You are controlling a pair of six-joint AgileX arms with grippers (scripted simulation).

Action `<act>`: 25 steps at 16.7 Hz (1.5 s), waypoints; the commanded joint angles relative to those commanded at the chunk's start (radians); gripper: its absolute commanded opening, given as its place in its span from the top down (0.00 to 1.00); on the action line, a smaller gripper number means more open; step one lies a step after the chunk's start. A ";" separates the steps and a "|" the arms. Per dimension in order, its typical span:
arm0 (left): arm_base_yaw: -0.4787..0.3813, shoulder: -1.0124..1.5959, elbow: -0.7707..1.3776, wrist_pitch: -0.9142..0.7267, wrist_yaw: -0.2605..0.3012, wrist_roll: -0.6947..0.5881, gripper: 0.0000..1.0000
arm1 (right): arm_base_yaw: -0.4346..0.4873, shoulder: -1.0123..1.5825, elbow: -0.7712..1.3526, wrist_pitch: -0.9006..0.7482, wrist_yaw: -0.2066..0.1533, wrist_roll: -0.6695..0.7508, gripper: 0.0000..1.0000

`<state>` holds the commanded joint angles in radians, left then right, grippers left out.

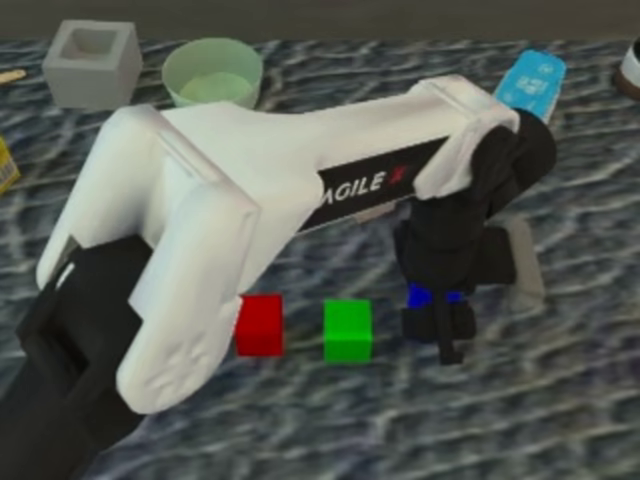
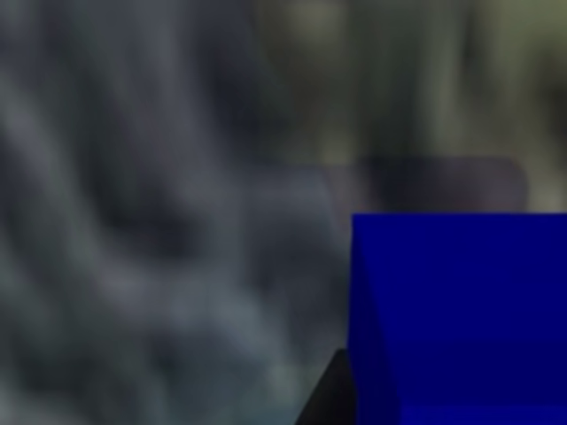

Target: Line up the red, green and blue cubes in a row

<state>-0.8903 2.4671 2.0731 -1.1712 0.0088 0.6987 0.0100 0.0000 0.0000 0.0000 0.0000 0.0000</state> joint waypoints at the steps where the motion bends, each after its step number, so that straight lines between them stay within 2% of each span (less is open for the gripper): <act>1: 0.000 0.000 0.000 0.000 0.000 0.000 0.47 | 0.000 0.000 0.000 0.000 0.000 0.000 0.00; 7: 0.000 0.000 0.000 0.000 0.000 0.000 0.02 | 0.000 0.000 0.000 0.000 0.000 0.000 0.00; 8: 0.000 0.000 0.000 0.000 0.000 0.000 0.00 | 0.000 0.000 0.000 0.000 0.000 0.000 0.00; 18: 0.004 0.001 0.017 -0.017 -0.001 0.000 0.00 | 0.000 0.000 0.000 0.000 0.000 0.000 0.00; 25: 0.019 -0.008 0.242 -0.253 0.000 0.000 0.00 | 0.000 0.000 0.000 0.000 0.000 0.000 0.00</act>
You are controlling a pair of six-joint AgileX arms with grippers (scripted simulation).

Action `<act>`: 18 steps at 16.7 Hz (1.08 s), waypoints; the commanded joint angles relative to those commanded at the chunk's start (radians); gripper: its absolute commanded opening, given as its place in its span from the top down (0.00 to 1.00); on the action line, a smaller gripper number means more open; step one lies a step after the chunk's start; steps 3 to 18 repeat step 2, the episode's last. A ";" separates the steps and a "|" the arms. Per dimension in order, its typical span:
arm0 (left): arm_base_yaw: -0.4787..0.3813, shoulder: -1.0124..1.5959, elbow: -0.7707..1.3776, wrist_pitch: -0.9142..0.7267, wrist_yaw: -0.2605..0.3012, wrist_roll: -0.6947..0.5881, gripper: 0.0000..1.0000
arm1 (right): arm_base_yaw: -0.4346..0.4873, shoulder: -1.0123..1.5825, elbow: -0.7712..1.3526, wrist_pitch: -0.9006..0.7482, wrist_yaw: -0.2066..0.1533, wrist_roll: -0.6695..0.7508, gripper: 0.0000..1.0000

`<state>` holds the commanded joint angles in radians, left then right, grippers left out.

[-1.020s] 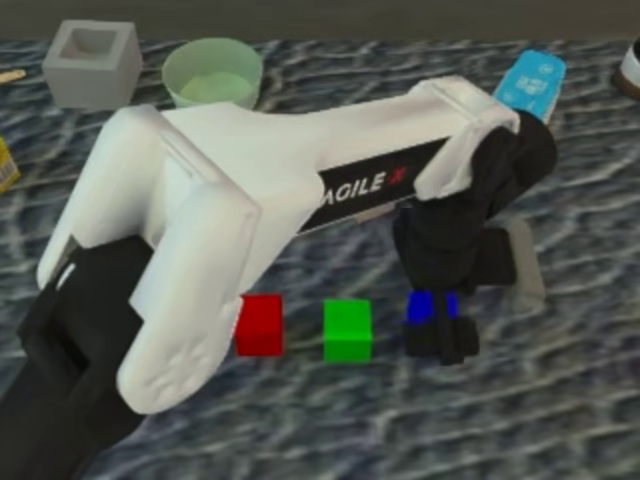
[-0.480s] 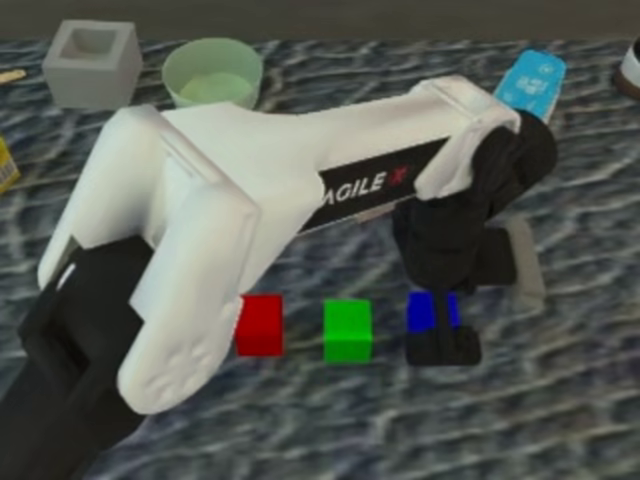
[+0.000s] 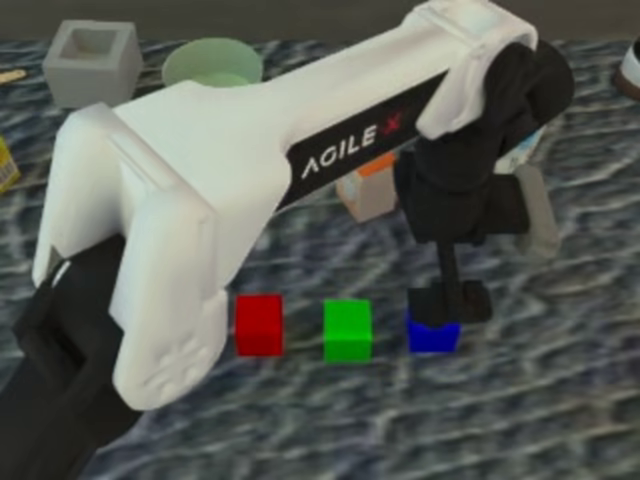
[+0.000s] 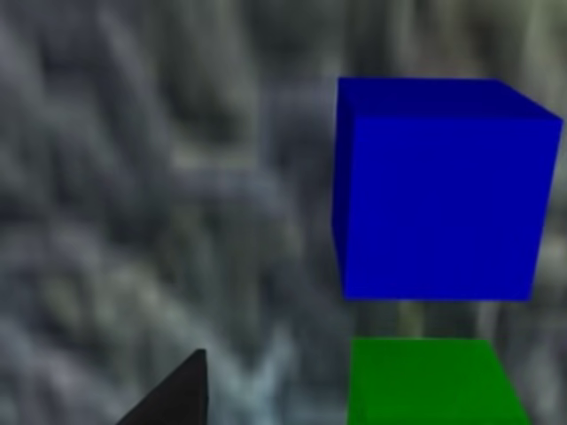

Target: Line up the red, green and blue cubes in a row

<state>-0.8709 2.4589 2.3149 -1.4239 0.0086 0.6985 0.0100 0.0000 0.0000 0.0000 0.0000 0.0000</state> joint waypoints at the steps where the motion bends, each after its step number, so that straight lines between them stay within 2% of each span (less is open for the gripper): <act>1: 0.002 -0.002 0.013 -0.013 0.000 -0.001 0.00 | 0.000 0.000 0.000 0.000 0.000 0.000 0.00; 18: 0.002 -0.003 0.016 -0.016 0.000 -0.001 0.00 | 0.000 0.000 0.000 0.000 0.000 0.000 0.00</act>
